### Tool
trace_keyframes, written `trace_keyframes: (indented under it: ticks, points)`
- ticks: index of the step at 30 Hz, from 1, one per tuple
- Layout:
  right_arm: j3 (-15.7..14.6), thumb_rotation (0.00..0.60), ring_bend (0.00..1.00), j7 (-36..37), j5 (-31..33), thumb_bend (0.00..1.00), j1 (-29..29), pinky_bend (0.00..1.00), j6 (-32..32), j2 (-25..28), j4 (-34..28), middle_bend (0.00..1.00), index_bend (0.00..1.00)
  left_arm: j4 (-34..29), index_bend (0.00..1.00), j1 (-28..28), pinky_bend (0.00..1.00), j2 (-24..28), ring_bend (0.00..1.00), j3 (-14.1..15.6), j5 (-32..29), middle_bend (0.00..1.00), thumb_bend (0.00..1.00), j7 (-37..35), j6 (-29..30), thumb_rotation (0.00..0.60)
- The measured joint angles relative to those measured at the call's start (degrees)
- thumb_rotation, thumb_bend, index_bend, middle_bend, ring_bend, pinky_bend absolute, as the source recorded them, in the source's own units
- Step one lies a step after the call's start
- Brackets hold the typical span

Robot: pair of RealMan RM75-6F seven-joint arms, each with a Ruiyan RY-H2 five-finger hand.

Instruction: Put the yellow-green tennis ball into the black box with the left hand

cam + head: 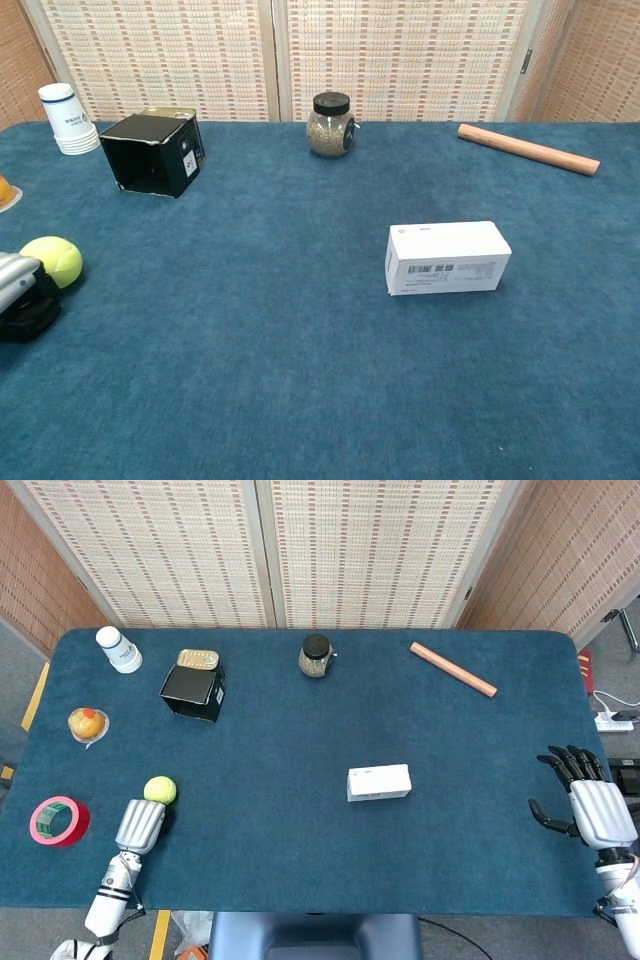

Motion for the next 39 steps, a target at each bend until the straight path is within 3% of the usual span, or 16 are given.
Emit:
trace_keyframes:
  ticks: [26, 39]
  points:
    - [0.89, 0.6, 0.0, -1.92, 2.84, 0.33, 0.84, 0.0, -1.72, -0.73, 0.37, 0.1, 0.19, 7.51, 1.0, -13.66, 1.0, -3.1, 1.0, -4.31, -4.08, 1.0, 0.68, -6.52, -10.95, 0.6]
    - [1.53, 0.6, 0.0, -3.67, 5.15, 0.33, 1.92, 0.0, -3.84, -1.39, 0.79, 0.1, 0.19, 10.85, 1.0, -16.88, 1.0, -5.6, 1.0, -6.24, -7.09, 1.0, 0.69, -8.17, -14.6, 0.6]
